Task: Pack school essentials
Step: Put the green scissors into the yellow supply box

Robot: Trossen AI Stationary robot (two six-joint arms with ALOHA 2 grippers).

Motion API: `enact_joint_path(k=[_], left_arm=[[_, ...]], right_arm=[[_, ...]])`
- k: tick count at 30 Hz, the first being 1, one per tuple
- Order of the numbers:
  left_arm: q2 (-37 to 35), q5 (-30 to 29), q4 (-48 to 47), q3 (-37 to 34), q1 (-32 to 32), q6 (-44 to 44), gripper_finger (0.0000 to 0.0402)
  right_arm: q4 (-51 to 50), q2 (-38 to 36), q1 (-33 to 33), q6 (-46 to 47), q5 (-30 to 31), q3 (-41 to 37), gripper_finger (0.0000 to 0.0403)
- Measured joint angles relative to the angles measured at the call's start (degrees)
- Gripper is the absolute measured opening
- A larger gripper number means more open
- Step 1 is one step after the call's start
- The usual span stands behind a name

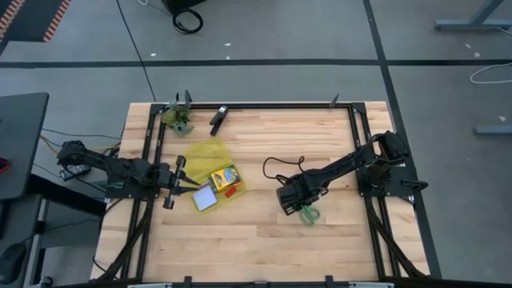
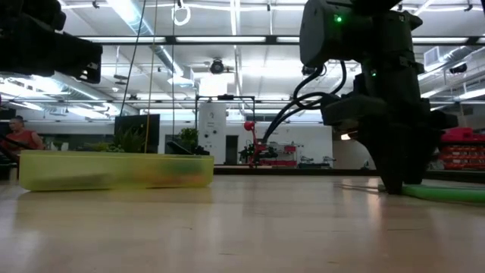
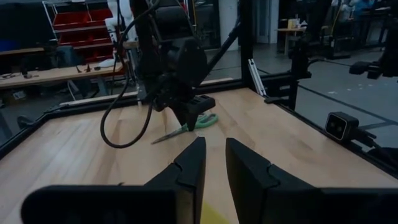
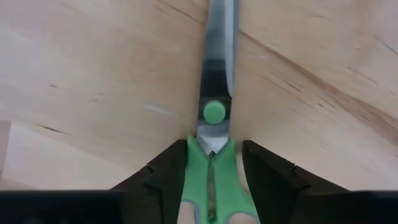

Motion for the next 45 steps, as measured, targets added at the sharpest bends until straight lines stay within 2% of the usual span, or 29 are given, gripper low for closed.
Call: enact_joint_path(k=[10,20,33,45], left_arm=[[0.0,0.0,-0.2,0.0,0.0,0.6,0.0064],[0.0,0.0,-0.2,0.0,0.0,0.6,0.0066],[0.0,0.0,-0.1,0.0,0.0,0.5,0.0062],[0.0,0.0,-0.1,0.0,0.0,0.4,0.0062]], right_arm=[[1.1,0.0,0.0,-3.0,0.1,-0.1,0.0128],[0.3,0.3,0.0,-4.1,0.1,0.9,0.0126],[-1.8,0.4,-0.2,-5.6,1.3,7.8,0.0127],[-1.8,0.3,-3.2,-9.8,3.8,12.6,0.0127]])
